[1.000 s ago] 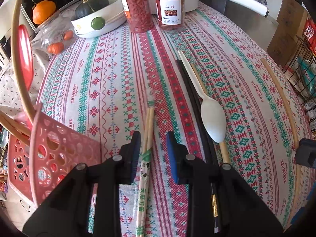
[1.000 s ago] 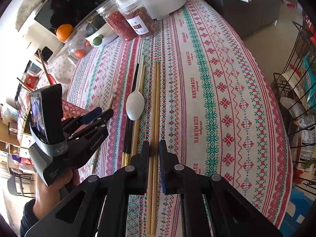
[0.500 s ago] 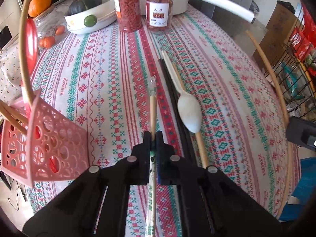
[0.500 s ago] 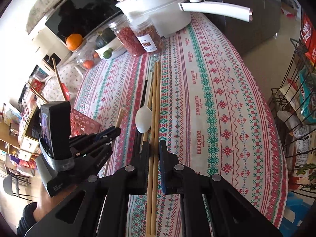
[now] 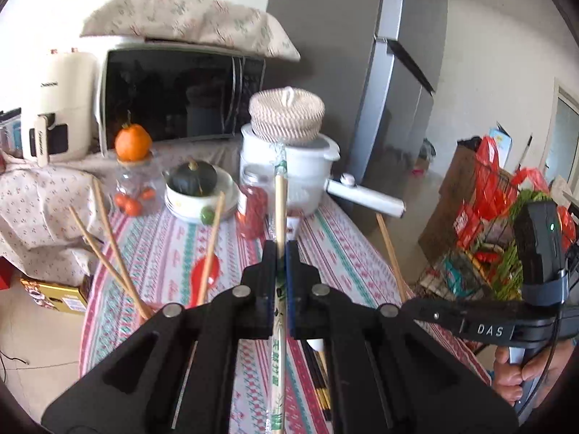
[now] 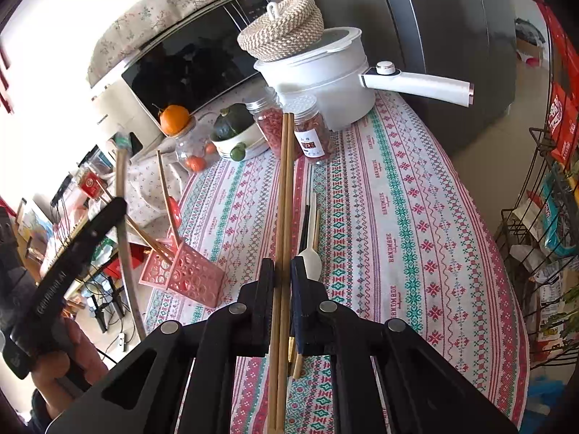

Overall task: Organize utensils
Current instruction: 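Lift the chopsticks with the right gripper while the left gripper grasps a wrapped chopstick, then carry both held chopsticks over the pink basket and release them inside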

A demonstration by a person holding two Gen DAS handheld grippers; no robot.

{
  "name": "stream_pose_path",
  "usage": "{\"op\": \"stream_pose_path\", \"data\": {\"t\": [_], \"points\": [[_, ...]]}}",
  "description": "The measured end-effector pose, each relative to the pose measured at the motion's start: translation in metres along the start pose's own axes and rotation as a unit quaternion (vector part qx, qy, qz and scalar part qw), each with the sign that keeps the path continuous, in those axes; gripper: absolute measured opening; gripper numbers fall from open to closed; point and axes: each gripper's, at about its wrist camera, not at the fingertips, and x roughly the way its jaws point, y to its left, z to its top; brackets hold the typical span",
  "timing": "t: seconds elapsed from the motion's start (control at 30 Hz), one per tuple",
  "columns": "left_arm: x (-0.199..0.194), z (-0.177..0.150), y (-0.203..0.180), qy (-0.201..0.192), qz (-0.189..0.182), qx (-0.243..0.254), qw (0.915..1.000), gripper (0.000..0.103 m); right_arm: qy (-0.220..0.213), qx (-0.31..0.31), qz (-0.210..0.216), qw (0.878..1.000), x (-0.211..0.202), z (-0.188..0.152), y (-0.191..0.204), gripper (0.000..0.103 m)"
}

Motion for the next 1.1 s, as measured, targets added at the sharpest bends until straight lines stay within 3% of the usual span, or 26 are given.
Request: {"op": "stream_pose_path", "data": {"t": [0.17, 0.33, 0.53, 0.73, 1.03, 1.1], "points": [[0.002, 0.008, 0.029, -0.083, 0.048, -0.009, 0.9953, 0.006, 0.000, -0.004, 0.004, 1.000, 0.007, -0.001, 0.013, 0.010], [0.012, 0.001, 0.045, -0.135, 0.086, -0.005, 0.9871, 0.006, -0.005, -0.013, 0.001, 1.000, 0.013, -0.003, 0.023, 0.010], [0.027, -0.005, 0.053, -0.162, 0.119, 0.014, 0.9795, 0.006, -0.013, -0.016, 0.000, 1.000, 0.020, -0.001, 0.032, 0.010], [0.037, -0.020, 0.062, -0.125, 0.134, 0.005, 0.9831, 0.006, -0.024, -0.027, 0.001, 0.999, 0.027, -0.002, 0.044, 0.010], [0.009, -0.023, 0.065, -0.021, 0.079, -0.005, 0.9967, 0.007, -0.066, -0.038, 0.014, 0.997, 0.027, 0.000, 0.067, 0.010], [0.004, -0.023, 0.068, 0.001, 0.072, -0.009, 0.9974, 0.017, -0.077, -0.034, 0.019, 0.996, 0.028, 0.001, 0.073, 0.010]]}}
